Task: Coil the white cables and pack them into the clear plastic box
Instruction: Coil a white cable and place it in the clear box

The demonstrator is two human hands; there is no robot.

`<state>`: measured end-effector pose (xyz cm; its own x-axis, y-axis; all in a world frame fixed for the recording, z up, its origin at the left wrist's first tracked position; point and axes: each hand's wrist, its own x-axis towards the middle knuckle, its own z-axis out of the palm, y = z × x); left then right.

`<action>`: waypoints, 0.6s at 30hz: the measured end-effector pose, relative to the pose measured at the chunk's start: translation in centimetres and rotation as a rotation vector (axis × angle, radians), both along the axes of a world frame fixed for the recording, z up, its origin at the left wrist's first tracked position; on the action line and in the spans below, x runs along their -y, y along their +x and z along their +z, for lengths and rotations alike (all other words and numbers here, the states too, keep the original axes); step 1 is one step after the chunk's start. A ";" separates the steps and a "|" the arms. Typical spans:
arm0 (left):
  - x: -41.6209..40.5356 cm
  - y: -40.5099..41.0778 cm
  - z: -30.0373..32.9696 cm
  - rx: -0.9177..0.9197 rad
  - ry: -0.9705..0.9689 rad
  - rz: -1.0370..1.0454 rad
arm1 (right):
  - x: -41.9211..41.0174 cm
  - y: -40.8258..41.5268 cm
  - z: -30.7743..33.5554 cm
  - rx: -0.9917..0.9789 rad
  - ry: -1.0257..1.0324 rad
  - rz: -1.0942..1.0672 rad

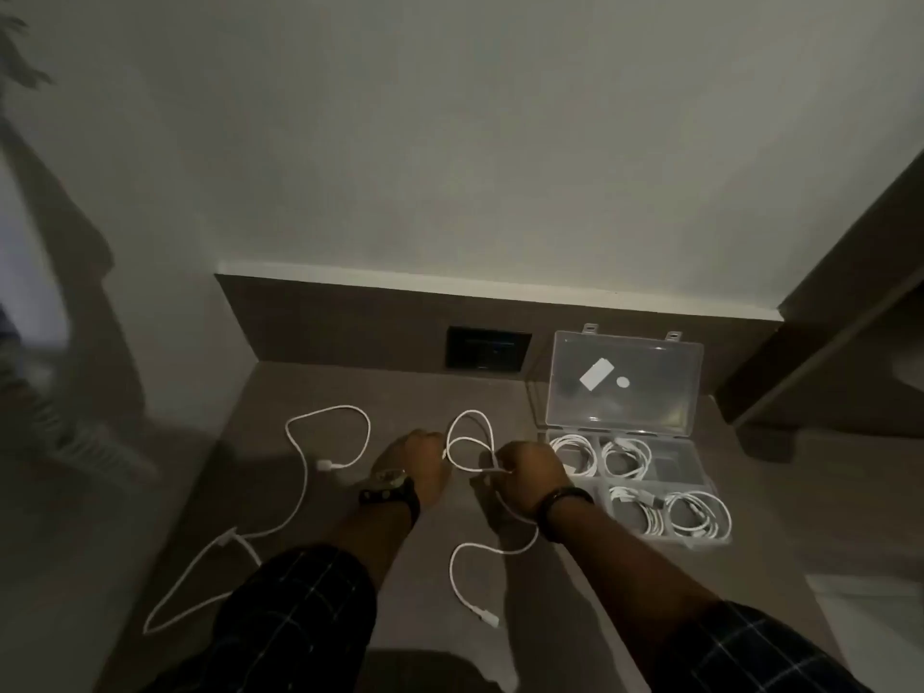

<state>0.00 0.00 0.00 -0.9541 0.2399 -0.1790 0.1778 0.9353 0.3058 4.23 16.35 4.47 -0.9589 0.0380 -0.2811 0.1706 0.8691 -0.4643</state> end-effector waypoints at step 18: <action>3.2 -5.0 11.1 0.922 1.429 0.490 | -1.0 -4.2 -0.4 -0.131 -0.522 -0.279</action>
